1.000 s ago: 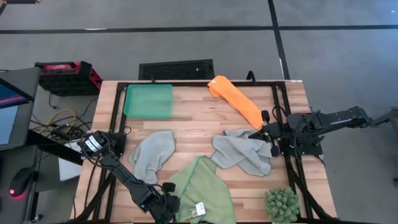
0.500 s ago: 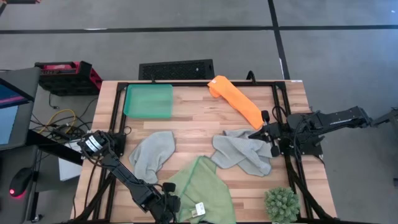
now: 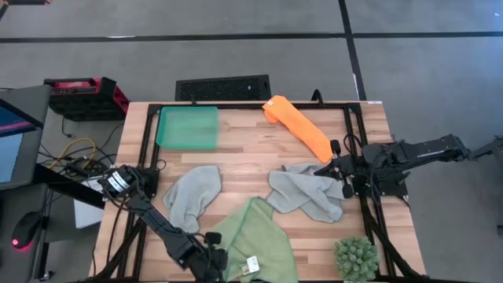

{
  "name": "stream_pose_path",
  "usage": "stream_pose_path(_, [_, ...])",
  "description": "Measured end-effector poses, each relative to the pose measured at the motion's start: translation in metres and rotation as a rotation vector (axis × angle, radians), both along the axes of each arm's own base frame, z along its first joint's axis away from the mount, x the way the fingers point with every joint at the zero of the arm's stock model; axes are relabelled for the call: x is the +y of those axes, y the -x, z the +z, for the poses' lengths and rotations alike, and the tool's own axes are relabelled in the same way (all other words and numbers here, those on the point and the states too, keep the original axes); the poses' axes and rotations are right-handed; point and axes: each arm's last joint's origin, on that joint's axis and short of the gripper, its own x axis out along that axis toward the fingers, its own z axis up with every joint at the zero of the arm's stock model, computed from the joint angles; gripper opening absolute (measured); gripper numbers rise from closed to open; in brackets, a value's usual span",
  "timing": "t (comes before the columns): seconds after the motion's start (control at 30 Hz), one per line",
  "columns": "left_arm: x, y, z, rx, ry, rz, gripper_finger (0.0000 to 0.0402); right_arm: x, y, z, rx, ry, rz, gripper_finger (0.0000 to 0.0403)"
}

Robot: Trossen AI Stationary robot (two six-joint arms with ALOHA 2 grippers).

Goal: Fold microfiber towels
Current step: Fold the green towel

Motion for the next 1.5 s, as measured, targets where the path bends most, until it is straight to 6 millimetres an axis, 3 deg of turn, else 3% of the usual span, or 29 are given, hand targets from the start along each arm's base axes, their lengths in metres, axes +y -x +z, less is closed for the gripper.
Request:
stream_pose_path(0.3, [-0.002,-0.003,0.02,0.043,-0.062,-0.017,0.0046,0.0,0.0,0.0,0.005,0.001,0.0,0.0015])
stream_pose_path(0.57, [0.009,-0.005,0.031,0.095,-0.179,0.055,0.0006,0.0,0.0,0.0,0.005,0.001,0.0,0.0016])
stream_pose_path(0.77, [0.023,-0.014,0.06,0.088,-0.339,0.15,0.0002,0.001,-0.006,-0.005,0.044,0.02,0.006,0.0014])
stream_pose_path(1.1, [0.058,-0.021,0.124,0.107,-0.584,0.329,0.0001,0.009,-0.04,-0.017,0.076,0.159,0.055,0.0015])
stream_pose_path(1.5, [0.089,-0.039,0.156,0.024,-0.703,0.391,0.0,0.019,-0.086,-0.027,-0.03,0.13,0.045,0.0052])
